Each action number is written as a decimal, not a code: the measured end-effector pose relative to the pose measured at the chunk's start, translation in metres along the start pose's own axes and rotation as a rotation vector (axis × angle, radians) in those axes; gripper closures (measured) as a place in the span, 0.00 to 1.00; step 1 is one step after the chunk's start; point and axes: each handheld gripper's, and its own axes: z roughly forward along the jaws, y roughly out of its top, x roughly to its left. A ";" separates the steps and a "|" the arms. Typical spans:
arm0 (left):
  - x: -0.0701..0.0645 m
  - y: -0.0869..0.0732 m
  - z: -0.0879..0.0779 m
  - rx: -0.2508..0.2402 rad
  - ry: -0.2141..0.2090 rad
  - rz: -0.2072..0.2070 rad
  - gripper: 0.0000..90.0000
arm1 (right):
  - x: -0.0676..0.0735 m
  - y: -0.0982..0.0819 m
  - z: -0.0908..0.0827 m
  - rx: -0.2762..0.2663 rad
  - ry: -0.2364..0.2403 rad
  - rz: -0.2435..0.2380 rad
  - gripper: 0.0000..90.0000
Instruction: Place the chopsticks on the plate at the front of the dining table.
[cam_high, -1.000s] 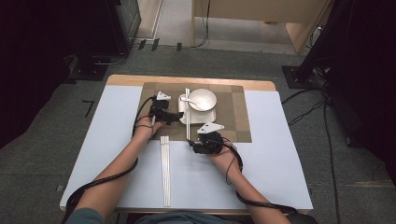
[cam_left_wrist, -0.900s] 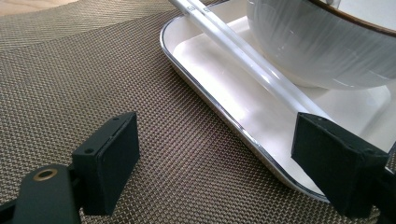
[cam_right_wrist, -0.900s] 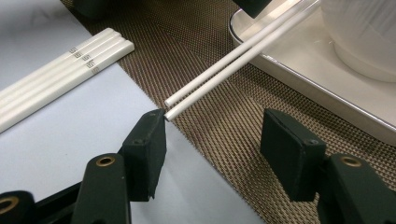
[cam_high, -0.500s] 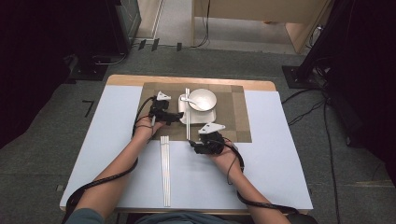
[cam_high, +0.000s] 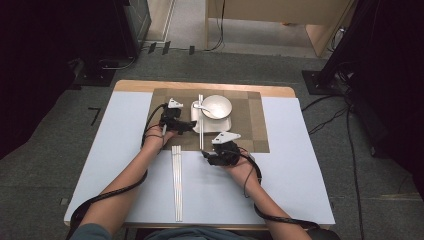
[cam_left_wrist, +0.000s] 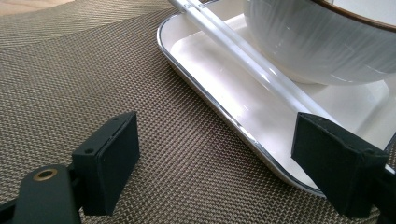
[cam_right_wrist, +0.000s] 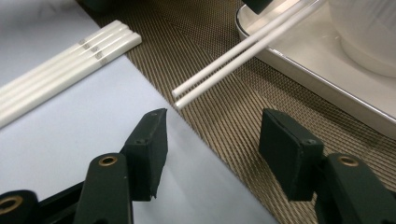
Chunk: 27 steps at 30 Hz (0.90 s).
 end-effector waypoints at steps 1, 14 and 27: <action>0.001 0.000 0.000 -0.001 0.000 -0.003 0.17 | -0.001 0.000 -0.001 0.001 -0.006 0.000 0.49; 0.001 -0.004 -0.011 -0.006 0.013 0.001 0.17 | -0.005 0.004 0.004 -0.001 -0.020 0.026 0.50; -0.001 -0.013 -0.039 0.016 0.032 0.049 0.17 | -0.024 0.004 -0.010 -0.044 -0.021 0.071 0.38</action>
